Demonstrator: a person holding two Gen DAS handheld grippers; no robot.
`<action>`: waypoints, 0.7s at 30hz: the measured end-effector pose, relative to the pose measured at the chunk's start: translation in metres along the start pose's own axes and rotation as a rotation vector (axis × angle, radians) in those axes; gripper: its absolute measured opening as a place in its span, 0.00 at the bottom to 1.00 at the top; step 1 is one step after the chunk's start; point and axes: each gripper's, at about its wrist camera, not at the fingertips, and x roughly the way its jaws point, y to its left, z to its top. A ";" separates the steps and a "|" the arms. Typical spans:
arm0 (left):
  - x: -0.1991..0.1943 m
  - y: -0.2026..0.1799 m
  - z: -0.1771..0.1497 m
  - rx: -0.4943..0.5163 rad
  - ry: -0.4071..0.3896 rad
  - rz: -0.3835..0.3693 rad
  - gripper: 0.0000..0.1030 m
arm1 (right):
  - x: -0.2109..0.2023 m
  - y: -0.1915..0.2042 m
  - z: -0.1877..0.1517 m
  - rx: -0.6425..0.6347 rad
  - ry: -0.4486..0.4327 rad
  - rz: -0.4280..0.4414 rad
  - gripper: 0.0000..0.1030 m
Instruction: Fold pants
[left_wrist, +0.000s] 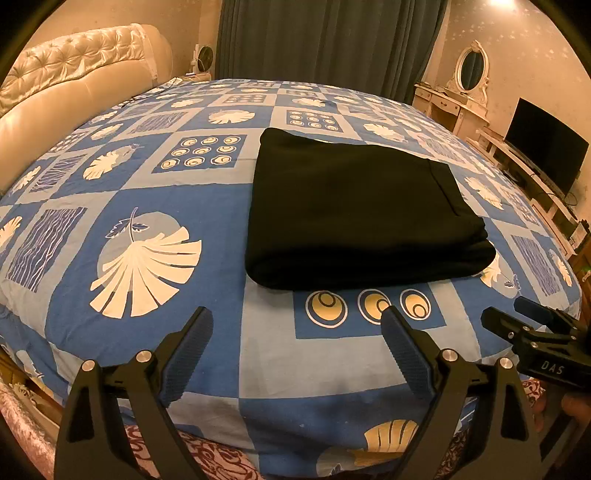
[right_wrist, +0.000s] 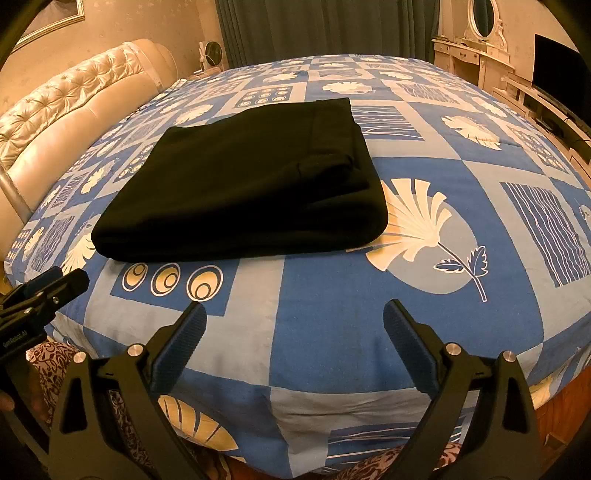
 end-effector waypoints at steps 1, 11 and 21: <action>0.000 0.000 0.000 0.002 0.000 0.001 0.88 | 0.000 0.000 0.000 0.000 0.000 -0.001 0.94; -0.001 -0.001 -0.001 0.000 0.003 -0.002 0.88 | 0.000 -0.001 -0.001 0.002 0.005 0.001 0.94; -0.003 0.000 0.002 -0.011 0.005 0.004 0.88 | 0.001 -0.001 -0.001 0.004 0.004 0.001 0.94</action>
